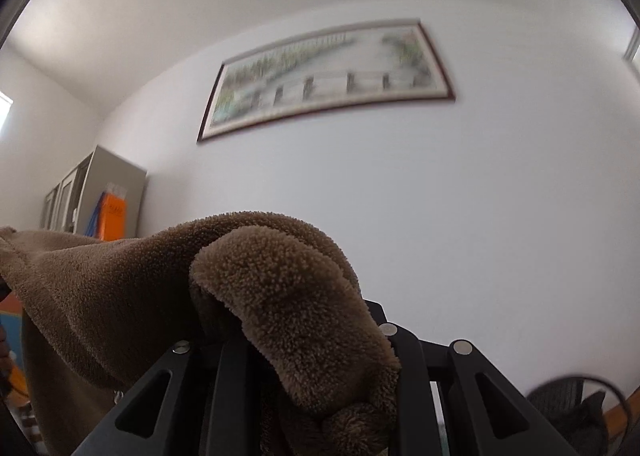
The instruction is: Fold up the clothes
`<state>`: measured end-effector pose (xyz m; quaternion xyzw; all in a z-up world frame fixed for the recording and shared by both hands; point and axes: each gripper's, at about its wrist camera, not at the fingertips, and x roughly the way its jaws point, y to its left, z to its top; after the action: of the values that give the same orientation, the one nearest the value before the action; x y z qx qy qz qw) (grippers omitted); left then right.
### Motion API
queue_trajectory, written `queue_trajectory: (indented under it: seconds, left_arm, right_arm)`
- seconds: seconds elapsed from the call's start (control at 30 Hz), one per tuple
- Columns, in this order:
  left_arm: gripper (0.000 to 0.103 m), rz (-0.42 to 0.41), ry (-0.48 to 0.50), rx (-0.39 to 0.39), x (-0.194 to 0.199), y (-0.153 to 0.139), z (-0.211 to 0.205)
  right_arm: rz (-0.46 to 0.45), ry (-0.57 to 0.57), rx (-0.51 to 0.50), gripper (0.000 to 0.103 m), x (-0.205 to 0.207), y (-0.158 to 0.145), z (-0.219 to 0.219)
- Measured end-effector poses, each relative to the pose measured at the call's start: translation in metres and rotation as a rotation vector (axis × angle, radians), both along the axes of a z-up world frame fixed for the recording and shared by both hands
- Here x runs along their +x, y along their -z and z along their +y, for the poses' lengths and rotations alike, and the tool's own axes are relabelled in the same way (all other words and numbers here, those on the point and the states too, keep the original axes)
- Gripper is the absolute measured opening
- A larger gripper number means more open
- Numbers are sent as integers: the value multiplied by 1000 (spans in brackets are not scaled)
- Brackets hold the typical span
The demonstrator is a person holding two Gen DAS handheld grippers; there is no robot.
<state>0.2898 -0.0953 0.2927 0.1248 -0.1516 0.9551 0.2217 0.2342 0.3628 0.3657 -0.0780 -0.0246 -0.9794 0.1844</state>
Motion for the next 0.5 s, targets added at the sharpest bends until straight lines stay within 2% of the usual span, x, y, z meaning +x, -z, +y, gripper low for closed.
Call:
queue_trajectory:
  seconds: [0.1, 0.23, 0.37, 0.4, 0.43, 0.5]
  left_arm:
    - [23, -93, 18, -17, -34, 28, 10]
    - [23, -271, 21, -44, -81, 78, 26]
    - [23, -422, 28, -68, -121, 125, 43]
    - [23, -442, 25, -75, -127, 132, 47]
    - [23, -456, 19, -84, -133, 137, 50]
    - [23, -484, 8, -102, -145, 146, 57]
  right_arm:
    - [-197, -53, 26, 21, -24, 35, 6]
    - [-456, -81, 69, 21, -66, 104, 6]
    - [-630, -117, 177, 27, -95, 177, -5]
    - [-653, -114, 218, 34, -98, 194, -10]
    - [-673, -108, 262, 53, -101, 211, -15]
    - [-686, -80, 330, 78, -100, 238, -23]
